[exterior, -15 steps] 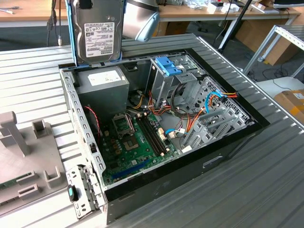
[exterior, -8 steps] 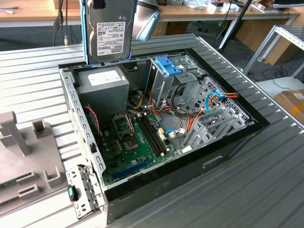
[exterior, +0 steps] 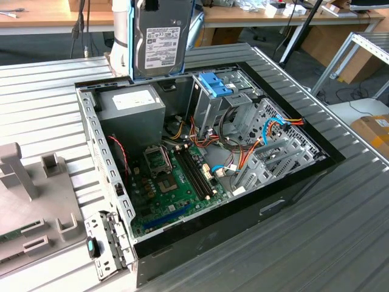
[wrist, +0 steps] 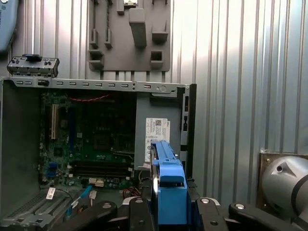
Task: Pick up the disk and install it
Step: 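Pick up the disk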
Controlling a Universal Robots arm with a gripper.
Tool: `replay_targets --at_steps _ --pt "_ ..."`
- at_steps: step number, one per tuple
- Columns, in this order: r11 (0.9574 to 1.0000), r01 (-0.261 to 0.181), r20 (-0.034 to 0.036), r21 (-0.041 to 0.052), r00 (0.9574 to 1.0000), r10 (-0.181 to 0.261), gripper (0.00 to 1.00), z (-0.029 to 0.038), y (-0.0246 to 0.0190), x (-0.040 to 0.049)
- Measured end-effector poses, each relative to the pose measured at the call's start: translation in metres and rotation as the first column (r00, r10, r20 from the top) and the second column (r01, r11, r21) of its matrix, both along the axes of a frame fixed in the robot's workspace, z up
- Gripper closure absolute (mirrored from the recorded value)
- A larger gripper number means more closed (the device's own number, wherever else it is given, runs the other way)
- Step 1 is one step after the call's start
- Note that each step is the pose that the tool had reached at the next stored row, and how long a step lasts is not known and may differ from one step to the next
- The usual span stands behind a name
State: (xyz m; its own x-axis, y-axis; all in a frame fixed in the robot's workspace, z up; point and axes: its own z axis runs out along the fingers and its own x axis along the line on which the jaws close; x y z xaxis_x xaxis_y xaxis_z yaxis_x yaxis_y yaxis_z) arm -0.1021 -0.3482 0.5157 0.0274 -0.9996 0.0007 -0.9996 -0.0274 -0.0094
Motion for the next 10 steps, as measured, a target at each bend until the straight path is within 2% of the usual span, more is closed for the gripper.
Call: replay_targets --at_steps 4,10 --pt "1.0 0.0 -0.0001 -0.0001 1.0 0.0 0.64 0.0 0.0 0.0155" --pt "1.0 0.0 0.0 0.0 1.0 0.0 0.64 0.0 -0.0007 0.0159"
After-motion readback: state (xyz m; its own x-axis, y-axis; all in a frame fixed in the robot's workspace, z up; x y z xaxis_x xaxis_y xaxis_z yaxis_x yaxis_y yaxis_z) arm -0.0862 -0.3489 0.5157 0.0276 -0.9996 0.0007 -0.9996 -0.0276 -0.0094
